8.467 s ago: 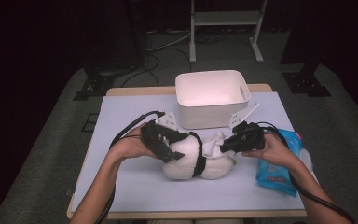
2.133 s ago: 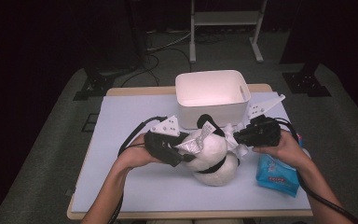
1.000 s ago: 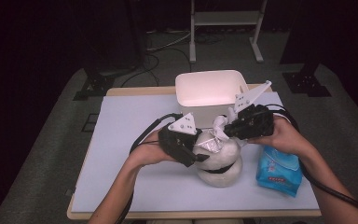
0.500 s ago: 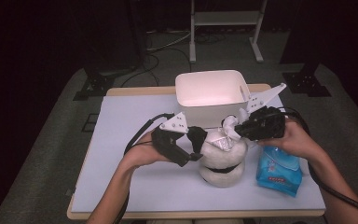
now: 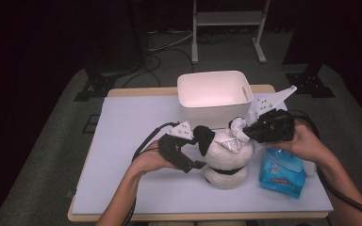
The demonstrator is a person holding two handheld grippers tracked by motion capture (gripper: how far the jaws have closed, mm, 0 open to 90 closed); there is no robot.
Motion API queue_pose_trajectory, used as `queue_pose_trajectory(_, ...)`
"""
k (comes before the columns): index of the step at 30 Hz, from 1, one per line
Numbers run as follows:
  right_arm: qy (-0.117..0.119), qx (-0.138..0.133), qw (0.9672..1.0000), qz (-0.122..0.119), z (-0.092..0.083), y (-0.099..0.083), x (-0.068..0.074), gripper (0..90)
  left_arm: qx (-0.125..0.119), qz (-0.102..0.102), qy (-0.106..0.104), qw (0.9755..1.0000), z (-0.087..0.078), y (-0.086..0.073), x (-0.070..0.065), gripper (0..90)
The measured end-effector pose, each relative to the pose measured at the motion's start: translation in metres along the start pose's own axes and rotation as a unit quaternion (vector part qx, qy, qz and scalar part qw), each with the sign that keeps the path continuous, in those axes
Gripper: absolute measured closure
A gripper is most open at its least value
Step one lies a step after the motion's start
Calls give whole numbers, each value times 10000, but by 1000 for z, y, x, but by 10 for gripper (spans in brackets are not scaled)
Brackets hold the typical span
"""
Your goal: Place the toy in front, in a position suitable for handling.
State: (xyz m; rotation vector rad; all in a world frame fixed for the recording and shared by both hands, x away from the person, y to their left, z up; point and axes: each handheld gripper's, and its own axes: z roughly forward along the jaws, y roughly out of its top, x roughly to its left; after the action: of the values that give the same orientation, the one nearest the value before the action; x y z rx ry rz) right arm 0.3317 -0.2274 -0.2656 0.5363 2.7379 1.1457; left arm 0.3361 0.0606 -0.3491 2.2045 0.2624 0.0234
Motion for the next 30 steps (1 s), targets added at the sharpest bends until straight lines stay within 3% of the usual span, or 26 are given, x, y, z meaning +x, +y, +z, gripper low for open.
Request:
queue_pose_trajectory(6, 11, -39, 10000, 10, -1, -2, 0, 818, -169, -116, -188, 9996, 12, 1, 3, 139)
queue_pose_trajectory(9, -15, -56, 10000, 34, -2, -3, 0, 818, -265, -44, -282, 9992, 11, 3, 4, 220)
queue_pose_trajectory(21, 49, -312, 9995, 16, 6, 7, 0, 818, -210, -91, -185, 9996, -8, 5, 8, 260)
queue_pose_trajectory(30, 220, -451, 9987, 123, 19, 15, -4, 819, -203, -4, 158, 9997, -43, 11, 11, 267)
